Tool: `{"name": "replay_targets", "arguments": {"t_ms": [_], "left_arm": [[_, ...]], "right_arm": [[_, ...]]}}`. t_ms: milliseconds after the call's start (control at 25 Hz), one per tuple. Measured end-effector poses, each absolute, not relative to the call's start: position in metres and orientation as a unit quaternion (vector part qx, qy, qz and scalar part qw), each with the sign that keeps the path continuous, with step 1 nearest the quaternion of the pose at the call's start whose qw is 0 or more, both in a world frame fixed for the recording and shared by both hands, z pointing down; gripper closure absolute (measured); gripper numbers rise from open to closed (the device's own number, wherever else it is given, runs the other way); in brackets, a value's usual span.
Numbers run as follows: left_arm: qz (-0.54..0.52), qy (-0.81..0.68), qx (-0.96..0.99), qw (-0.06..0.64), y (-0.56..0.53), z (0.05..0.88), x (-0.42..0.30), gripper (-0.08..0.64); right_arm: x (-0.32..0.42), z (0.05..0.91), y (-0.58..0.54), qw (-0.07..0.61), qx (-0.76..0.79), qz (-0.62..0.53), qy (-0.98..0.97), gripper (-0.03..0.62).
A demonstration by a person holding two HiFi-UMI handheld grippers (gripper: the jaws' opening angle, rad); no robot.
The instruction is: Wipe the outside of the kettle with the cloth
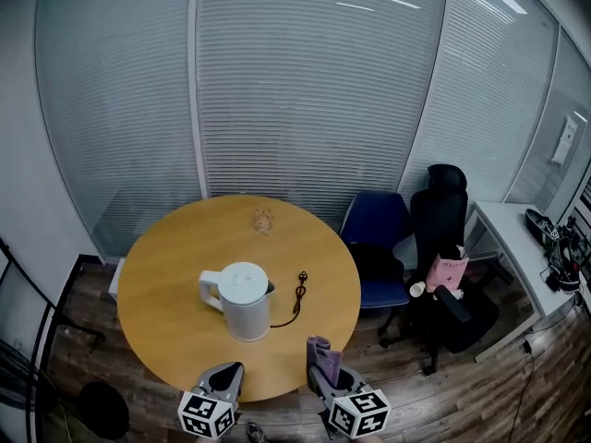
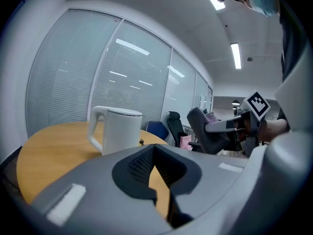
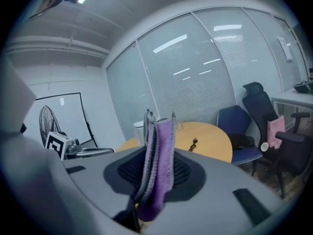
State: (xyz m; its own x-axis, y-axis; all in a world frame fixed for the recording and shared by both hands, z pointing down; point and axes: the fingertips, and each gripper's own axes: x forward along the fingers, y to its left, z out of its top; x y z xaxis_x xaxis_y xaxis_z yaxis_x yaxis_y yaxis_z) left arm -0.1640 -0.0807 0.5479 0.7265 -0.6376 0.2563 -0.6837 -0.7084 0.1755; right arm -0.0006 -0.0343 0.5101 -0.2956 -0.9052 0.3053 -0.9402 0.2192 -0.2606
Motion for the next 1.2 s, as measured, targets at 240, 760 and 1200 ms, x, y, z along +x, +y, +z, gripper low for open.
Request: {"name": "replay_targets", "arguments": {"t_ms": [240,760,1200], "left_arm": [[0.089,-0.370,0.915,0.137,-0.026,0.550,-0.143,0.551],[0.108,-0.401,0.897,0.150,0.074,0.560,-0.129,0.551],[0.098,-0.423,0.889,0.144,0.117,0.560,-0.129,0.551]], "right_arm": [[0.012,0.517,0.013,0.064,0.572,0.195,-0.794,0.491],[0.024,0.544,0.089,0.090,0.531,0.201,-0.818,0.491],[0.020,0.550,0.122,0.096,0.517,0.197,-0.827,0.492]]}}
